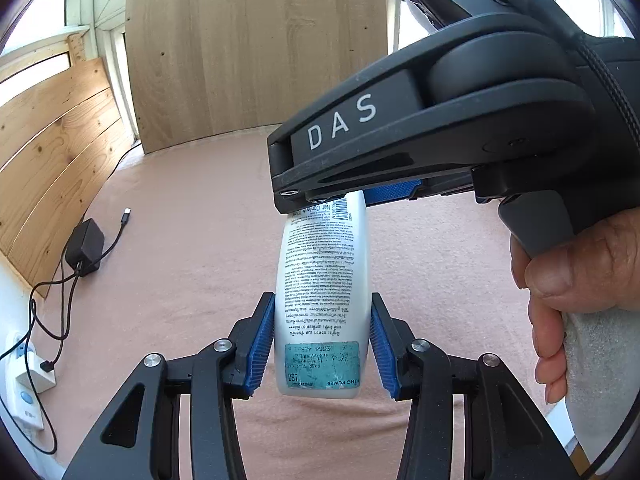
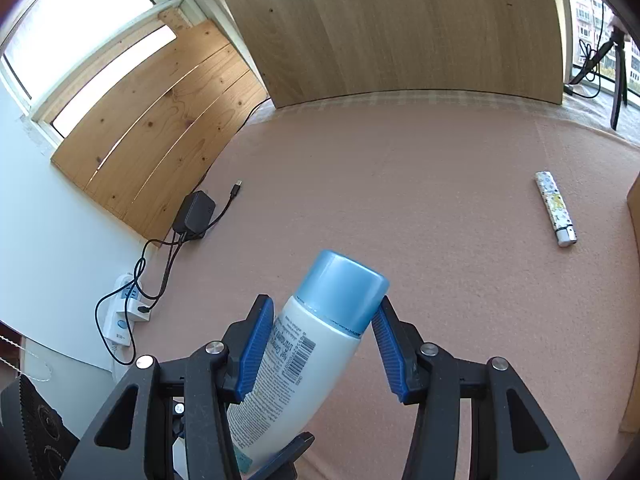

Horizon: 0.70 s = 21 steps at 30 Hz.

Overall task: Organize objects
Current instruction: 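Carry the lotion bottle with both grippers into the box and release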

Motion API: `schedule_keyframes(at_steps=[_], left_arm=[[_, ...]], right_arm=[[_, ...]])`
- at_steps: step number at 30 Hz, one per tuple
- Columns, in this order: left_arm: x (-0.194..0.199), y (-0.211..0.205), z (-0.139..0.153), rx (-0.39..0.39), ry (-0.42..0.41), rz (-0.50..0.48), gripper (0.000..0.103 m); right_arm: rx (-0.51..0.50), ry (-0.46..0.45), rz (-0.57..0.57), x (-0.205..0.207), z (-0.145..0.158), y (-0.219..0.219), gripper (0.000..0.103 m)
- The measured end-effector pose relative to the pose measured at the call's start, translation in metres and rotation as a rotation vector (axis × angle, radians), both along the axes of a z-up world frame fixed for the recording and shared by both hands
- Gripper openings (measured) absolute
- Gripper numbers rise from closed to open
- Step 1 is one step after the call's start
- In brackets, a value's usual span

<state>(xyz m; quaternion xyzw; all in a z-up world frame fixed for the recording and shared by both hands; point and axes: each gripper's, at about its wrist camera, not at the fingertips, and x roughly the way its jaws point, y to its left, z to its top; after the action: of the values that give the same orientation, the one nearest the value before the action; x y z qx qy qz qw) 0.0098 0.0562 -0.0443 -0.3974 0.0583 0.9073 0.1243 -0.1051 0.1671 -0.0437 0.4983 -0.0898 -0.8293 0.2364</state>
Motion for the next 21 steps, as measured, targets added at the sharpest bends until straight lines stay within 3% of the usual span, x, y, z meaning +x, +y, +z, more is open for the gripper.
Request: schedule_keyframes(at_steps=[11,21], left_arm=[[-0.001,0.074,0.012,-0.021,0.018,-0.144,0.048],[-0.010,0.167,0.025,-0.042,0.043,-0.320,0.048]], right_arm=[[-0.019,0.031,-0.137,0.016,0.010,0.073,0.047],[-0.054,0.063,-0.308,0.028,0.021,0.167,0.046]])
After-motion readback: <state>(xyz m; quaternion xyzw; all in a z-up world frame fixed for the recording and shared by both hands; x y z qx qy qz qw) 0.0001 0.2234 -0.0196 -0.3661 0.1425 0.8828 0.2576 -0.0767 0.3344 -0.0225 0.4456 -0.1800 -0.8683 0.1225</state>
